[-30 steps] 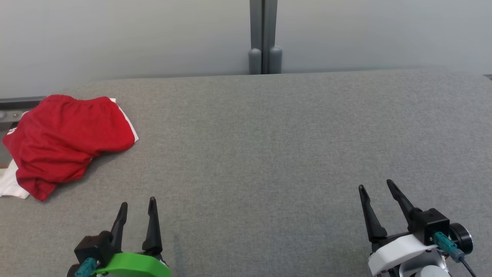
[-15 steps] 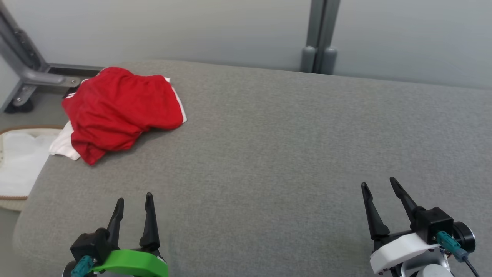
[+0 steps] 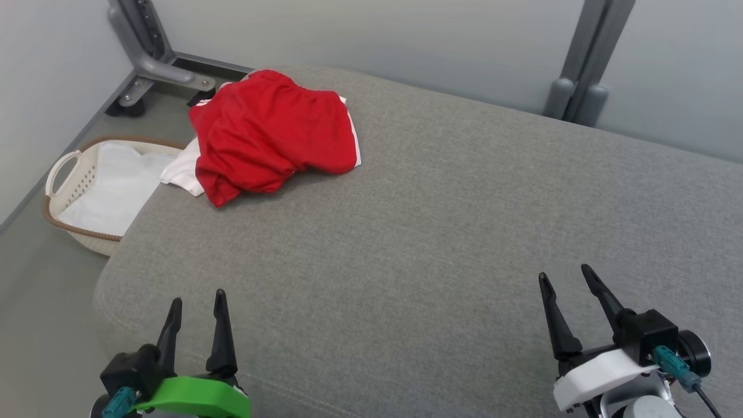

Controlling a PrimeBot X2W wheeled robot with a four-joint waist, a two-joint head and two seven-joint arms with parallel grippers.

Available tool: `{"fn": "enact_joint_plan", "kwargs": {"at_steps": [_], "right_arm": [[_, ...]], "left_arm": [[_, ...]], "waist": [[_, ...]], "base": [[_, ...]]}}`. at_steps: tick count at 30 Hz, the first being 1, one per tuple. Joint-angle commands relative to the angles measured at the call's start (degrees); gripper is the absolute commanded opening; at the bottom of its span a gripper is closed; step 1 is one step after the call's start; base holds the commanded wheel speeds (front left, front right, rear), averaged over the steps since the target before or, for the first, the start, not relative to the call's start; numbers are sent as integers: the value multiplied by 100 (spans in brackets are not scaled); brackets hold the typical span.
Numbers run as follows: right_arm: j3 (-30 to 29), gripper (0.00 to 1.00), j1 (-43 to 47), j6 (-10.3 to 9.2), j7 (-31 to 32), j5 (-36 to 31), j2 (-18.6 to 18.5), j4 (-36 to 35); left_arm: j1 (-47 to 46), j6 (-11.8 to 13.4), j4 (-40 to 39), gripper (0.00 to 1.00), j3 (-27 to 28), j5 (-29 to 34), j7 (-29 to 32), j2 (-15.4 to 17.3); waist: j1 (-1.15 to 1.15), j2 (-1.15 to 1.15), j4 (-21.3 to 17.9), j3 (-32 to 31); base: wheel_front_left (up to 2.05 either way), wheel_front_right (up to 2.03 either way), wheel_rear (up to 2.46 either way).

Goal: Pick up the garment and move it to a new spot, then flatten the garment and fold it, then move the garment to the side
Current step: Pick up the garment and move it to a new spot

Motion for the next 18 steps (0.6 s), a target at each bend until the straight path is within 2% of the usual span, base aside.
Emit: {"fn": "enact_joint_plan", "kwargs": {"at_steps": [1,11,18], "right_arm": [[3,100,-19,-2,-28,23,-28,0],[21,100,-84,-2,-28,-96,-28,-40],[-132,100,-232,-2,-28,-284,-28,-143]], "left_arm": [[75,25,-24,100,15,-10,2,30],[4,79,-137,100,96,-115,2,31],[-475,101,-504,100,468,18,3,28]], "waist": [[0,0,72,25],[0,0,-69,176],[0,0,-193,476]], "base": [[0,0,0],[0,0,0],[0,0,0]]}}
